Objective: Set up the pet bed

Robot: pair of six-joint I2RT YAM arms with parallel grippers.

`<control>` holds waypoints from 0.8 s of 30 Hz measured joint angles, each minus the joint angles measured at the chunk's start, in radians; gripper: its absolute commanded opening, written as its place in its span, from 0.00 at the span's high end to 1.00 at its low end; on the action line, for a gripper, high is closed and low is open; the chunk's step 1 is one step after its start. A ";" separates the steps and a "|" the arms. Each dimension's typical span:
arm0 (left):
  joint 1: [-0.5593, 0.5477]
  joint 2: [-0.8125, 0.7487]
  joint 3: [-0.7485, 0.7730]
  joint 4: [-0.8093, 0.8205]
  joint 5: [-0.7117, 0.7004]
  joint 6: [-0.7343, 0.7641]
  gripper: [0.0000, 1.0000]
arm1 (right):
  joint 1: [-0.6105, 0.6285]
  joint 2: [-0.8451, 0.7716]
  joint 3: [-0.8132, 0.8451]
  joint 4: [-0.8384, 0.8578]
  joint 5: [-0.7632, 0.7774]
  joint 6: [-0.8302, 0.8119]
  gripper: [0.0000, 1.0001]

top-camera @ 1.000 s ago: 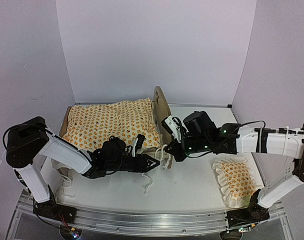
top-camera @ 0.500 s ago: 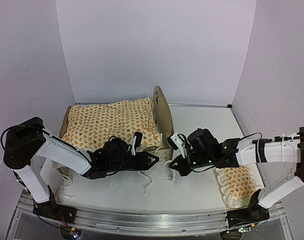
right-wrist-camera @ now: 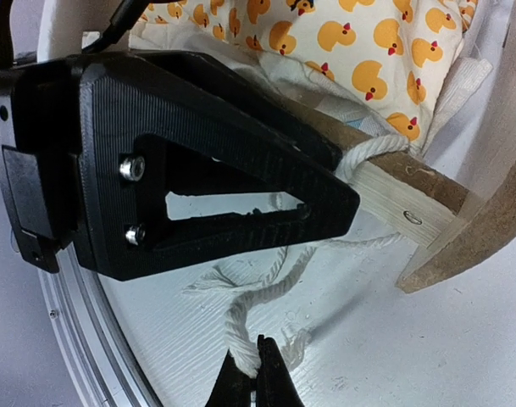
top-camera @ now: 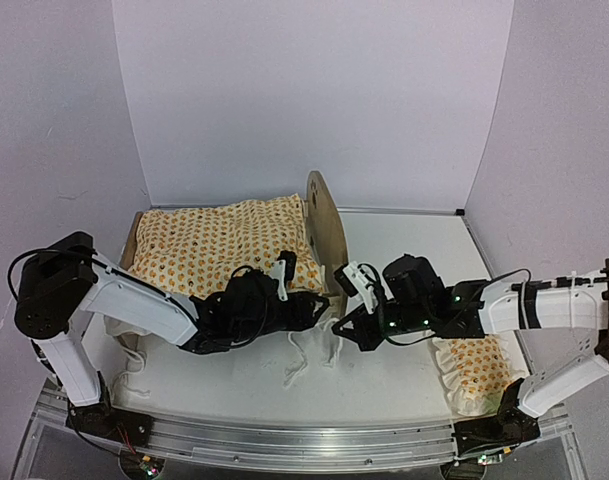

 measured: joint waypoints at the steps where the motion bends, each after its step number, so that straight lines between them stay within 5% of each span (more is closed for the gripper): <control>1: -0.006 0.000 0.000 -0.007 -0.020 -0.001 0.61 | 0.000 -0.005 -0.006 0.001 0.000 0.001 1.00; 10: -0.023 0.043 0.050 -0.117 -0.072 -0.005 0.70 | 0.000 -0.022 -0.026 0.003 -0.002 0.006 1.00; 18: -0.025 0.055 0.117 -0.208 -0.137 0.050 1.00 | 0.000 -0.023 -0.026 0.007 0.049 0.026 1.00; 24: -0.024 0.036 0.122 -0.235 -0.149 0.098 1.00 | -0.003 0.051 0.019 0.016 0.159 0.029 1.00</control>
